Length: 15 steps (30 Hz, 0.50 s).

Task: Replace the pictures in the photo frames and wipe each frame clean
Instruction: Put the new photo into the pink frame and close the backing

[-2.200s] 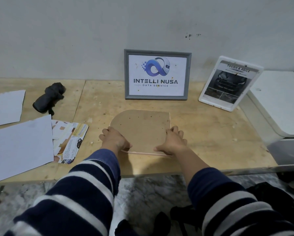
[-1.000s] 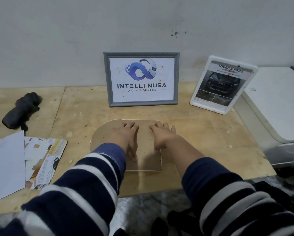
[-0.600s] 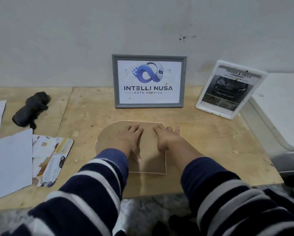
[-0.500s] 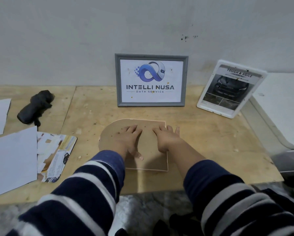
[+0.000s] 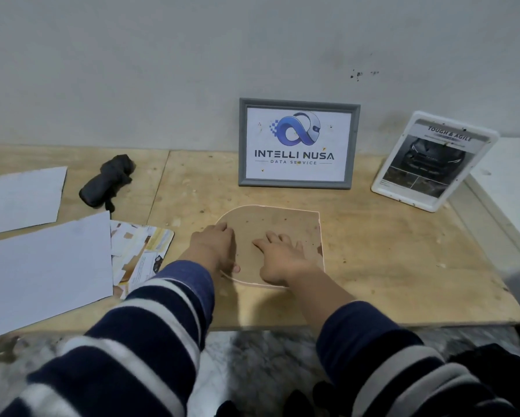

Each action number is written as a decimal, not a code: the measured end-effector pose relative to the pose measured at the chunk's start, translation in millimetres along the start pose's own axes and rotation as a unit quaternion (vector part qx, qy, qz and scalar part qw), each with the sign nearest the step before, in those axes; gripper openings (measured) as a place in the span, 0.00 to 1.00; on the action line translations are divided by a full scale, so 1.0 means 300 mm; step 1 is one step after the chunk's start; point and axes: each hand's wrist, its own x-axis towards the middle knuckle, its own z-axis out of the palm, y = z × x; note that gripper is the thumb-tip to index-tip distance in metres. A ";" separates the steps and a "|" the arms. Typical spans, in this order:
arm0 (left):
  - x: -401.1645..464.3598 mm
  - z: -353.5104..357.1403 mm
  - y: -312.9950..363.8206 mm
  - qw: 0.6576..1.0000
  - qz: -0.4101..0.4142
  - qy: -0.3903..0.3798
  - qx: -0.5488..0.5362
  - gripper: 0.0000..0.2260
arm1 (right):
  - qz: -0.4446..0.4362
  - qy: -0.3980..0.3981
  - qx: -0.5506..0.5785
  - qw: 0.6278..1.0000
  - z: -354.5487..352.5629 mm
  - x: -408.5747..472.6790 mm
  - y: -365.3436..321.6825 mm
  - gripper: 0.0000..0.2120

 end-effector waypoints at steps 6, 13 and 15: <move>0.011 0.010 0.000 0.999 0.000 0.029 0.044 0.41 | 0.009 -0.015 -0.018 1.000 -0.003 0.034 -0.007 0.41; 0.003 0.038 0.003 0.998 -0.006 0.051 0.030 0.40 | 0.005 0.028 0.007 1.000 0.027 0.033 -0.009 0.39; -0.010 0.049 -0.003 0.999 0.001 0.044 -0.002 0.39 | -0.002 0.060 0.015 0.998 0.042 0.007 -0.005 0.31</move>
